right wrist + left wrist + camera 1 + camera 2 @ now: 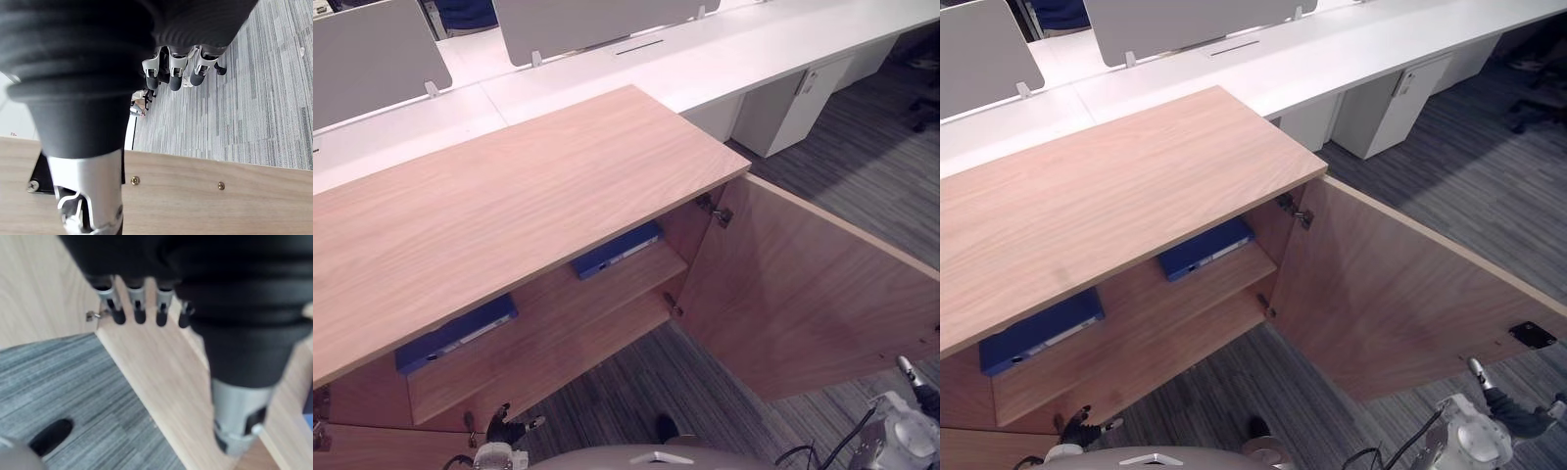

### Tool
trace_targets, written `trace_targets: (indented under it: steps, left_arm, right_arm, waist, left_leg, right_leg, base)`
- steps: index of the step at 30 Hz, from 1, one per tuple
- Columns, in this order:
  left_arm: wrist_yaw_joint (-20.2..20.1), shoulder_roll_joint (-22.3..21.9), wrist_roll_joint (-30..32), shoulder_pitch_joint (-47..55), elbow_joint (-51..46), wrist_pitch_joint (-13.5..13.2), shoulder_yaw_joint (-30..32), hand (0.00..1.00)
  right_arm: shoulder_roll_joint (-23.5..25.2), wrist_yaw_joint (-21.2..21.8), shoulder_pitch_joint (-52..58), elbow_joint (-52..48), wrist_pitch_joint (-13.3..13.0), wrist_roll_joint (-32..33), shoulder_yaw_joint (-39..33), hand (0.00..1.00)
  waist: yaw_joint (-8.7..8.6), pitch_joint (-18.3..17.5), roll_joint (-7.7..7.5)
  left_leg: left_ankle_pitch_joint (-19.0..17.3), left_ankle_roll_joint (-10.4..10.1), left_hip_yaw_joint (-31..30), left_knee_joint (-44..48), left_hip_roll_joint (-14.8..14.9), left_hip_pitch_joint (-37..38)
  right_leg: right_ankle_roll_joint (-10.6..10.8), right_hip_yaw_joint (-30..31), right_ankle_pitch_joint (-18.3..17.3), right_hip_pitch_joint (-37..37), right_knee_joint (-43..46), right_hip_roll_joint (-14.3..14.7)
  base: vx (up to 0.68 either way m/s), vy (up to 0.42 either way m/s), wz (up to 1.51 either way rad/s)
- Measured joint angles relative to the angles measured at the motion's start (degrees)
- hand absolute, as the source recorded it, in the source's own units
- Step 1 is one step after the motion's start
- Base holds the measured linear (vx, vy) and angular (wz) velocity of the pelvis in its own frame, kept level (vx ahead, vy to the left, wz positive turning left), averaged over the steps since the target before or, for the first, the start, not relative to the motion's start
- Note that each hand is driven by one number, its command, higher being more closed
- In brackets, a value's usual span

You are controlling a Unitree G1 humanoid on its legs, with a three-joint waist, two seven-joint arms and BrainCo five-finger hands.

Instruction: Walk over to the cabinet, pick up the folder, carry it to the office cabinet, place the folder inside the office cabinet, then close the office cabinet door

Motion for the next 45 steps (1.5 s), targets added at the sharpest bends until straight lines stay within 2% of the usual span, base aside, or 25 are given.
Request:
trace_targets:
  steps: [8,20,23,27,30,34,37,45]
  left_arm:
    - [-0.4,1.4,0.0,0.5,0.0,-0.2,-1.4,0.0]
    - [-1.7,1.6,0.0,1.3,0.0,-0.9,-2.7,0.0]
    - [-1.9,1.9,0.2,1.3,0.0,-1.4,-3.6,0.0]
    - [-2.5,2.7,1.1,1.3,-0.1,-1.6,-4.7,0.0]
    - [-2.5,3.2,1.2,1.4,-1.4,-1.7,-5.4,0.0]
    - [-2.6,3.5,1.2,1.4,-2.2,-1.7,-5.8,0.0]
    - [-2.6,3.5,2.4,1.5,-2.2,-1.7,-5.8,0.0]
    - [-2.6,3.5,4.6,1.0,-2.3,-1.6,-5.8,0.0]
  right_arm:
    - [-7.7,3.5,-3.1,7.4,0.1,1.3,2.1,0.0]
    - [-14.7,7.5,-4.4,12.5,0.1,1.5,7.5,0.0]
    - [-15.2,7.5,-4.8,14.0,0.1,1.5,8.8,0.0]
    - [-16.5,8.5,-4.5,14.0,0.2,1.0,12.0,0.0]
    - [-17.0,9.1,-3.5,13.9,0.2,0.9,13.7,0.0]
    - [-16.8,9.5,-2.3,13.4,0.2,-0.2,15.6,0.0]
    - [-14.9,9.3,0.0,10.1,0.2,-1.0,15.7,0.0]
    - [-4.8,6.8,4.8,-1.0,0.0,-1.1,15.8,0.0]
  waist:
    - [-0.18,1.4,0.63]
    - [-1.22,2.8,1.61]
    - [-1.43,2.8,1.62]
    - [-2.59,3.0,1.6]
    - [-2.56,3.1,1.47]
    - [-2.69,3.1,1.44]
    - [-2.85,3.1,1.42]
    - [-3.85,3.7,0.26]
  left_leg:
    - [-0.8,0.1,-1.3,1.9,0.3,-1.2]
    - [-0.6,0.4,-3.4,1.9,0.1,-2.1]
    - [-0.6,0.4,-4.3,1.9,0.1,-2.1]
    - [-0.5,0.6,-4.5,2.0,0.0,-1.6]
    - [-0.4,0.6,-4.5,2.0,0.0,-1.5]
    - [-0.4,0.5,-4.5,2.0,0.0,-1.6]
    - [-0.4,0.6,-4.5,1.9,0.0,-1.6]
    - [-0.4,0.6,-4.5,1.8,0.1,-1.1]
  right_leg:
    - [0.1,-0.4,0.0,-0.1,-0.2,-0.1]
    - [0.4,-2.2,-0.2,0.1,-0.7,-0.5]
    - [0.4,-2.6,-0.2,0.3,-0.7,-0.5]
    - [0.4,-3.0,-0.2,1.0,-0.8,-0.6]
    - [0.5,-3.0,-0.1,1.0,-0.9,-0.7]
    - [0.8,-3.0,0.2,1.2,-1.5,-0.8]
    - [0.9,-3.0,0.6,1.4,-2.2,-0.8]
    - [0.9,-2.8,0.9,2.0,-2.6,-0.5]
  base:
    - [-0.04,-0.052,0.04]
    - [-0.03,-0.042,0.07]
    - [-0.03,-0.041,0.06]
    - [-0.06,-0.034,0.04]
    - [-0.08,-0.034,0.0]
    - [-0.06,-0.036,-0.02]
    - [-0.03,-0.035,-0.01]
    - [-0.04,-0.036,-0.02]
